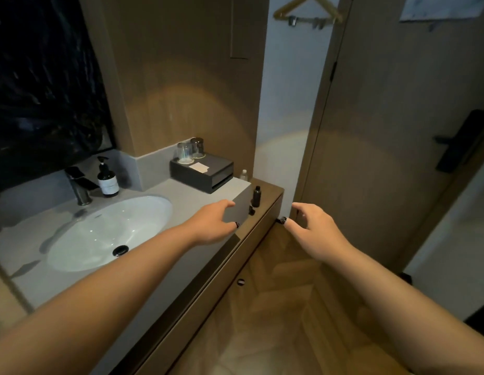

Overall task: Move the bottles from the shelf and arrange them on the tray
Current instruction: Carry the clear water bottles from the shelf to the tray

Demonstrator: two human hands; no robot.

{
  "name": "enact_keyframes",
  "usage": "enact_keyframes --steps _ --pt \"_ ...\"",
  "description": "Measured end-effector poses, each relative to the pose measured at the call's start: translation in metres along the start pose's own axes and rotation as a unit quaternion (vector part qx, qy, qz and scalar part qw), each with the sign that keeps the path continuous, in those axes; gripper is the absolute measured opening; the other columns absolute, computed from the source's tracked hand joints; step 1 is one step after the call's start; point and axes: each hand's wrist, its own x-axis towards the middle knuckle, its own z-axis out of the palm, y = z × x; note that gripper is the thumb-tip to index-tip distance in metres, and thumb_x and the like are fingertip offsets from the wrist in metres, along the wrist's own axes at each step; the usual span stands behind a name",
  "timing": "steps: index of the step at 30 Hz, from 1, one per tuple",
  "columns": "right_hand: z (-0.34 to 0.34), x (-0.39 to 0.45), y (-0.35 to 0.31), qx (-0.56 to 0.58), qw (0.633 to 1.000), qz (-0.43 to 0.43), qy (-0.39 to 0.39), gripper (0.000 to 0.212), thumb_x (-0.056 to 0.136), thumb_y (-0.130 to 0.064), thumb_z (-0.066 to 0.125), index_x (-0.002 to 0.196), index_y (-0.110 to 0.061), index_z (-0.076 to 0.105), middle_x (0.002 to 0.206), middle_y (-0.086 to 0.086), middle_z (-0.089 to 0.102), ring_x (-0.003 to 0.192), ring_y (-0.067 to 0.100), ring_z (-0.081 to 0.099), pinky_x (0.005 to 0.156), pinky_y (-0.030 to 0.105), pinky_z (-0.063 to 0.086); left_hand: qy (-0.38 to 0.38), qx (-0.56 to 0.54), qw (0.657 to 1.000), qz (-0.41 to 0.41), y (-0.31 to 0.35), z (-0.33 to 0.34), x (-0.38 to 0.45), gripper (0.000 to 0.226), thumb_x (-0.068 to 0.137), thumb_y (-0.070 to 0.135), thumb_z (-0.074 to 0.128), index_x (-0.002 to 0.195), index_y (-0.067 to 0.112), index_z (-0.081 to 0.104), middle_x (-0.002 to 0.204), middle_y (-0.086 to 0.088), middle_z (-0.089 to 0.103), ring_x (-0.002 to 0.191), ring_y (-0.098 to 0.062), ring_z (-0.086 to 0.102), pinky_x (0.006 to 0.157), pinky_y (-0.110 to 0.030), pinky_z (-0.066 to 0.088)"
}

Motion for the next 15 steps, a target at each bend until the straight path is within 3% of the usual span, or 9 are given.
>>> enact_keyframes --steps 6,7,9,10,11,13,15 --pt "-0.006 0.044 0.049 0.015 0.999 0.042 -0.008 0.057 0.094 -0.043 0.051 0.146 -0.023 0.034 0.152 0.001 0.036 0.136 0.021 0.038 0.108 0.038 0.038 -0.019 -0.034 0.999 0.001 0.006 0.026 0.064 0.06 0.093 0.029 0.057 0.147 0.021 0.033 0.152 -0.003 0.037 0.137 -0.02 0.038 0.105 -0.031 0.036" --pt "-0.004 0.055 0.056 0.012 0.999 0.043 -0.014 0.058 0.095 -0.042 0.051 0.146 -0.023 0.034 0.152 0.001 0.035 0.136 0.021 0.038 0.108 0.038 0.038 -0.022 -0.037 0.999 0.0 0.006 0.031 0.077 0.059 0.093 0.028 0.057 0.147 0.022 0.033 0.151 -0.004 0.039 0.132 -0.018 0.044 0.101 -0.029 0.037" --pt "0.001 0.081 0.069 0.011 0.999 0.039 -0.029 0.059 0.094 -0.042 0.051 0.147 -0.023 0.033 0.152 0.001 0.034 0.135 0.021 0.038 0.109 0.038 0.037 -0.024 -0.047 0.999 -0.003 0.005 0.04 0.103 0.058 0.093 0.028 0.056 0.146 0.023 0.033 0.146 -0.005 0.045 0.101 -0.005 0.055 0.088 -0.023 0.041" --pt "0.005 0.096 0.075 0.011 0.999 0.034 -0.035 0.059 0.095 -0.042 0.052 0.147 -0.023 0.033 0.152 0.001 0.034 0.136 0.02 0.038 0.108 0.036 0.036 -0.023 -0.057 0.998 -0.003 0.005 0.045 0.117 0.057 0.093 0.028 0.056 0.146 0.023 0.033 0.145 -0.006 0.047 0.086 0.0 0.052 0.082 -0.021 0.042" --pt "0.008 0.109 0.079 0.012 0.999 0.029 -0.037 0.058 0.095 -0.041 0.052 0.147 -0.022 0.033 0.152 0.001 0.034 0.136 0.019 0.037 0.108 0.035 0.035 -0.021 -0.065 0.998 -0.002 0.005 0.049 0.129 0.057 0.093 0.028 0.056 0.146 0.024 0.033 0.145 -0.005 0.046 0.084 0.001 0.051 0.081 -0.02 0.042" --pt "0.018 0.141 0.092 0.015 0.999 0.025 -0.041 0.058 0.095 -0.039 0.052 0.147 -0.021 0.033 0.152 0.001 0.035 0.137 0.018 0.036 0.108 0.033 0.033 -0.02 -0.069 0.997 -0.001 0.003 0.059 0.16 0.058 0.094 0.029 0.055 0.146 0.024 0.032 0.151 -0.001 0.039 0.103 -0.007 0.056 0.089 -0.023 0.038" --pt "0.026 0.174 0.107 0.021 0.998 0.031 -0.053 0.058 0.095 -0.039 0.052 0.147 -0.022 0.034 0.152 0.001 0.035 0.138 0.019 0.035 0.109 0.034 0.033 -0.023 -0.07 0.997 -0.003 0.0 0.068 0.193 0.055 0.095 0.031 0.052 0.146 0.025 0.032 0.15 0.001 0.04 0.102 -0.007 0.055 0.091 -0.024 0.036"
